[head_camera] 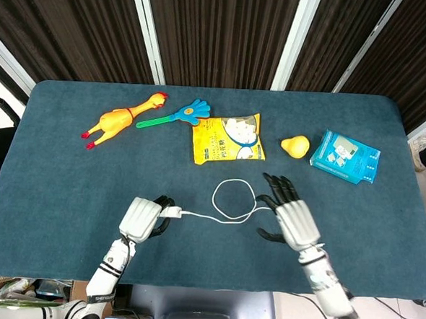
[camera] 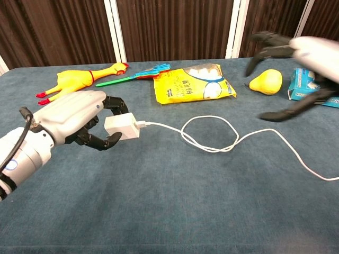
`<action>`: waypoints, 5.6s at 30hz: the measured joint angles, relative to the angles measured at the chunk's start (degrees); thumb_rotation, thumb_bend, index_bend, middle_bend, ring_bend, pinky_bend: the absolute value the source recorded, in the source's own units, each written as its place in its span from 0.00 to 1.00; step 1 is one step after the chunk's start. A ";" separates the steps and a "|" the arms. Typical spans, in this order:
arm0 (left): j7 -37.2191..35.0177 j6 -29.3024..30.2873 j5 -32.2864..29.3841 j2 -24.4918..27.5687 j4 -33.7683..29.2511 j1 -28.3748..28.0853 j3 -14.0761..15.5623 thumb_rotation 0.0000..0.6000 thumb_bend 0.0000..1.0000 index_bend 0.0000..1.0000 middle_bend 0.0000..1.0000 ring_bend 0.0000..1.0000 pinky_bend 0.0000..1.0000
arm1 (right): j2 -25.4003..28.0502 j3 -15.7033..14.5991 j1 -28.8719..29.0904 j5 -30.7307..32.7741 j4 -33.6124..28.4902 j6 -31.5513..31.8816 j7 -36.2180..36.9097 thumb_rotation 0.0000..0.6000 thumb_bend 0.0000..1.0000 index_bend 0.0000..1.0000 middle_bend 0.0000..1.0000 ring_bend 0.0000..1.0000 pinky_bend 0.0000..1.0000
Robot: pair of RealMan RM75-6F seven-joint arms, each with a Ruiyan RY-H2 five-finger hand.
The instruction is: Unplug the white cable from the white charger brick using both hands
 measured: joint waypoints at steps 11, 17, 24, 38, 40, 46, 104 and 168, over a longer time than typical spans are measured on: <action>3.29 0.69 -3.38 -0.37 -3.35 -0.37 -1.72 1.00 0.55 0.75 0.78 1.00 1.00 | -14.74 4.48 9.08 5.25 9.59 -3.62 -1.39 1.00 0.33 0.58 0.17 0.00 0.00; 3.07 0.74 -3.80 -0.66 -3.11 -0.62 -1.87 1.00 0.55 0.75 0.79 1.00 1.00 | -19.53 4.75 11.67 5.42 13.97 -3.16 -0.11 1.00 0.37 0.62 0.19 0.00 0.00; 2.87 1.60 -3.55 -0.83 -3.50 -0.66 -1.95 1.00 0.55 0.75 0.79 1.00 1.00 | -23.13 5.35 14.07 7.75 16.64 -4.33 3.53 1.00 0.38 0.64 0.20 0.00 0.00; 3.41 3.29 -3.36 -1.23 -5.07 -0.40 -1.80 1.00 0.56 0.75 0.79 1.00 1.00 | -24.57 5.79 16.27 9.90 16.74 -5.51 6.41 1.00 0.43 0.65 0.22 0.00 0.00; 3.45 3.62 -3.17 -1.23 -5.33 -0.31 -1.74 1.00 0.56 0.75 0.79 1.00 1.00 | -24.63 5.92 16.57 10.10 16.72 -5.51 6.45 1.00 0.43 0.66 0.23 0.00 0.00; 3.42 3.96 -2.94 -1.18 -5.84 -0.16 -1.52 1.00 0.56 0.75 0.79 1.00 1.00 | -24.98 6.02 17.15 10.68 16.82 -5.43 6.45 1.00 0.43 0.66 0.23 0.00 0.00; 3.09 3.65 -1.34 3.35 -4.50 -0.10 -1.55 1.00 0.57 0.75 0.79 1.00 1.00 | -20.37 5.48 17.02 14.84 14.20 -3.78 2.46 1.00 0.57 0.86 0.34 0.08 0.00; -37.79 19.77 18.38 31.76 5.13 21.34 16.61 1.00 0.43 0.00 0.00 0.00 0.00 | 22.38 -17.21 -21.87 2.86 -4.23 23.95 0.81 1.00 0.28 0.00 0.00 0.00 0.00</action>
